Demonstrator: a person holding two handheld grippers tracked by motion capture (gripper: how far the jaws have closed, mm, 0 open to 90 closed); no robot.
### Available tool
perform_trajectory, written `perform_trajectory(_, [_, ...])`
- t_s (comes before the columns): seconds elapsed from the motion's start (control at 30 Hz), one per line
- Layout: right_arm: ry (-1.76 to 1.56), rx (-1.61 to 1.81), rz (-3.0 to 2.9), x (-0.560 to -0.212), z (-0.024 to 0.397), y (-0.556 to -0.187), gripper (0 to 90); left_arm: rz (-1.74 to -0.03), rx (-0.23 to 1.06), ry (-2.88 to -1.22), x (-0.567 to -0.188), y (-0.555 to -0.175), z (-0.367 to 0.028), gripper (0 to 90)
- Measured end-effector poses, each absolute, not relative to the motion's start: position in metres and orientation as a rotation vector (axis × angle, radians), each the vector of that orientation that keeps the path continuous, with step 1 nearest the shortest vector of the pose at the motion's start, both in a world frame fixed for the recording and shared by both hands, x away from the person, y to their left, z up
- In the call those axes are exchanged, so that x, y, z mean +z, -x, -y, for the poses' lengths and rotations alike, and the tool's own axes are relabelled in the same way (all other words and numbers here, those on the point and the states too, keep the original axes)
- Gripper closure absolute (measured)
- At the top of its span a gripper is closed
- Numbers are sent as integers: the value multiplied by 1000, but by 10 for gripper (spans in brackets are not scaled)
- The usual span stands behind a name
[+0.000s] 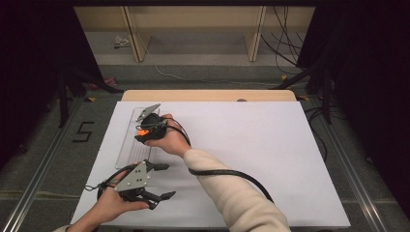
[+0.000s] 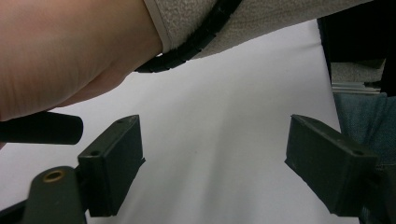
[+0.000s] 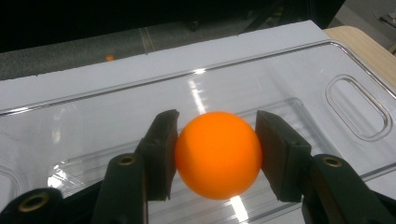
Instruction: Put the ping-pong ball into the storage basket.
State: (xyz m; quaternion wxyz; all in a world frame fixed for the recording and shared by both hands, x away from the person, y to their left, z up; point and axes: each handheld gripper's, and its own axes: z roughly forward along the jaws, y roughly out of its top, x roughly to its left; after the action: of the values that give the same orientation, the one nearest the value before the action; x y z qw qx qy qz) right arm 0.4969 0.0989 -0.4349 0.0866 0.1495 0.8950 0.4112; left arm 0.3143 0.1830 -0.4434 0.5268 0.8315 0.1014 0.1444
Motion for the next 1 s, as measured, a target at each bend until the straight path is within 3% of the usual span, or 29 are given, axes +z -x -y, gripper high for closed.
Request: perform_trajectory(1.0, [-445,1214,-2679,-440,-100,-496,511,-242,345,-1989,-443,-314,-183,184])
